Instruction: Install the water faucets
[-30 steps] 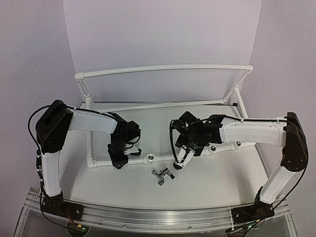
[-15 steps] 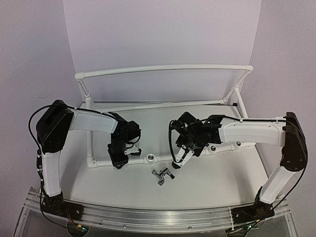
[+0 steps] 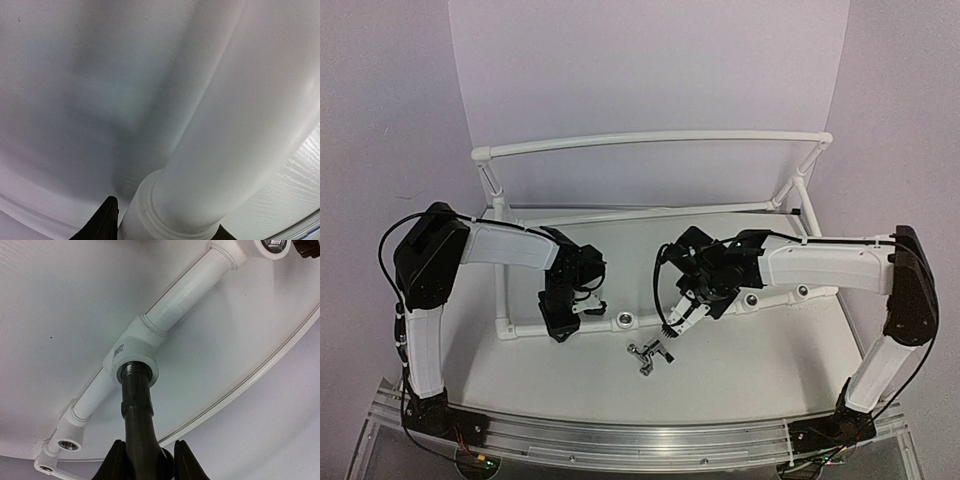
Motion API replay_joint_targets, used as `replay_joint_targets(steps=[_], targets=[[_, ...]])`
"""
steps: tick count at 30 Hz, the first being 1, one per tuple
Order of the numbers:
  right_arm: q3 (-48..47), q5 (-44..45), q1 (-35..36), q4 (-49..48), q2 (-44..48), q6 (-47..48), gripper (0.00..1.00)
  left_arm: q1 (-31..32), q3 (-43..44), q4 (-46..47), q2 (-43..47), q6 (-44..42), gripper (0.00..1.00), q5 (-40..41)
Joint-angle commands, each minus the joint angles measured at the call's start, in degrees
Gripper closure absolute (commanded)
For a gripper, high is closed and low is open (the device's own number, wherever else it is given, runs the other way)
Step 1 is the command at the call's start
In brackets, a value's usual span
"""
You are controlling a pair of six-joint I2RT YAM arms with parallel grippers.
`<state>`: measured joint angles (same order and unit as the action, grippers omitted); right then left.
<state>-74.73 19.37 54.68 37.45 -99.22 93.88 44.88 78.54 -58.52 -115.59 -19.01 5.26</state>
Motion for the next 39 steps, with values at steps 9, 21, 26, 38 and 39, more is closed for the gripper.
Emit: replay_joint_targets(steps=[9, 21, 26, 38, 39], targets=[[-15.8, -5.8, -0.1, 14.8, -8.8, -27.6, 0.82, -1.6, 2.5, 3.0, -2.7, 10.0, 0.83, -3.4], [-23.6, -9.5, -0.1, 21.3, -13.6, -45.7, 0.91, -1.6, 2.3, 3.4, -2.8, 10.6, 0.83, -3.3], [-24.7, -11.4, -0.1, 21.0, -13.4, -52.5, 0.94, -1.6, 2.2, 3.5, -3.0, 11.0, 0.83, -3.3], [-26.0, -17.0, -2.2, 20.2, -13.4, -68.0, 0.99, -1.6, 2.5, 3.5, -3.2, 11.5, 0.84, -3.2], [-25.9, -17.3, -2.4, 20.1, -13.2, -69.2, 1.0, -1.6, 2.5, 3.4, -3.2, 11.5, 0.84, -3.2]])
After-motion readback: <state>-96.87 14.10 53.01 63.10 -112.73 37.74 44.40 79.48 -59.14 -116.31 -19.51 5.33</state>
